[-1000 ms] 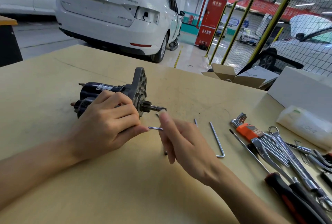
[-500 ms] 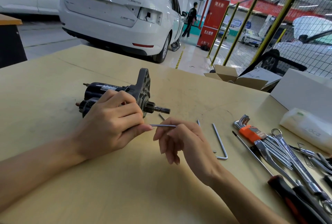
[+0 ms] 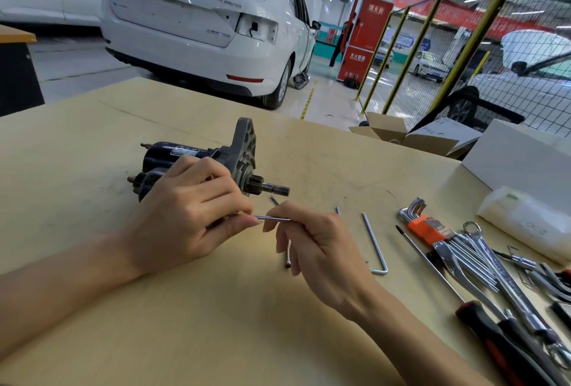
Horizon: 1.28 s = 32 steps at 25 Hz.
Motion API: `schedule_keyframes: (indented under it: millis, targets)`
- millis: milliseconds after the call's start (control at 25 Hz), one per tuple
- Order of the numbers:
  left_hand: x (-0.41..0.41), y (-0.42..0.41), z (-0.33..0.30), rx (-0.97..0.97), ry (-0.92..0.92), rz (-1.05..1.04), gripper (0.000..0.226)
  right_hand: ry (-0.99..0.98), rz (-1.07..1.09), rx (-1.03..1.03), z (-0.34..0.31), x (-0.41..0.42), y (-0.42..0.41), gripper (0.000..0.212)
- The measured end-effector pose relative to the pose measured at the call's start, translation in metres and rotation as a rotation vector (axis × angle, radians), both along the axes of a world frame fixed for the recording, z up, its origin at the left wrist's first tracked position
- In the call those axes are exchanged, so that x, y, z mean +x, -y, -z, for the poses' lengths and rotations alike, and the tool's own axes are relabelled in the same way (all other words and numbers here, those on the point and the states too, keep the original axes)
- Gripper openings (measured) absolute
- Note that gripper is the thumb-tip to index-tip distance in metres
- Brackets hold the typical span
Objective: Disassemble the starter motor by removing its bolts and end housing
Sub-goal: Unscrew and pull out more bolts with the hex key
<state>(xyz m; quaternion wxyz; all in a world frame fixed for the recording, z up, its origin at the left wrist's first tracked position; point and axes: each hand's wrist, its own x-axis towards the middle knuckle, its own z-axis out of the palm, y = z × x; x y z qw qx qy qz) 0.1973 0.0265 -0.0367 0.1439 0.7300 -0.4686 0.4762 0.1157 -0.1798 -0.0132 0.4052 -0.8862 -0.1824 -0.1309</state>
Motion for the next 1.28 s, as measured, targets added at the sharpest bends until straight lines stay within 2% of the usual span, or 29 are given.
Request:
schedule_keyframes:
  millis: [160, 320, 400, 440, 560, 680, 840, 1000, 1280]
  targets:
    - [-0.001, 0.0, 0.002, 0.02, 0.036, 0.005, 0.034, 0.056, 0.039, -0.029, 0.001, 0.002, 0.001, 0.033]
    - [-0.001, 0.003, 0.0, -0.025, 0.025, 0.007, 0.035, -0.008, 0.28, -0.112, -0.002, 0.006, 0.006, 0.026]
    - [-0.001, 0.003, 0.0, -0.029, 0.024, 0.012, 0.035, -0.108, 0.388, -0.033, -0.006, 0.007, 0.008, 0.015]
    - [-0.001, 0.003, 0.0, -0.028, 0.024, 0.015, 0.036, -0.191, 0.412, 0.058, -0.01, 0.008, 0.009, 0.022]
    - [-0.002, 0.003, -0.001, -0.027, 0.012, 0.015, 0.036, -0.508, 0.325, 0.237, -0.024, 0.006, 0.014, 0.066]
    - [-0.002, 0.003, -0.001, -0.009, 0.021, 0.005, 0.036, -0.618, 0.149, 0.205, -0.026, 0.001, 0.013, 0.07]
    - [-0.002, 0.001, -0.002, 0.018, 0.026, -0.009, 0.033, -0.589, 0.069, 0.239, -0.023, 0.003, 0.011, 0.061]
    - [-0.003, 0.0, -0.001, 0.028, 0.023, -0.022, 0.031, -0.525, 0.03, 0.156, -0.022, 0.001, 0.01, 0.059]
    - [-0.004, 0.001, -0.002, 0.007, -0.014, -0.014, 0.031, -0.252, 0.008, 0.004, -0.014, -0.001, 0.008, 0.049]
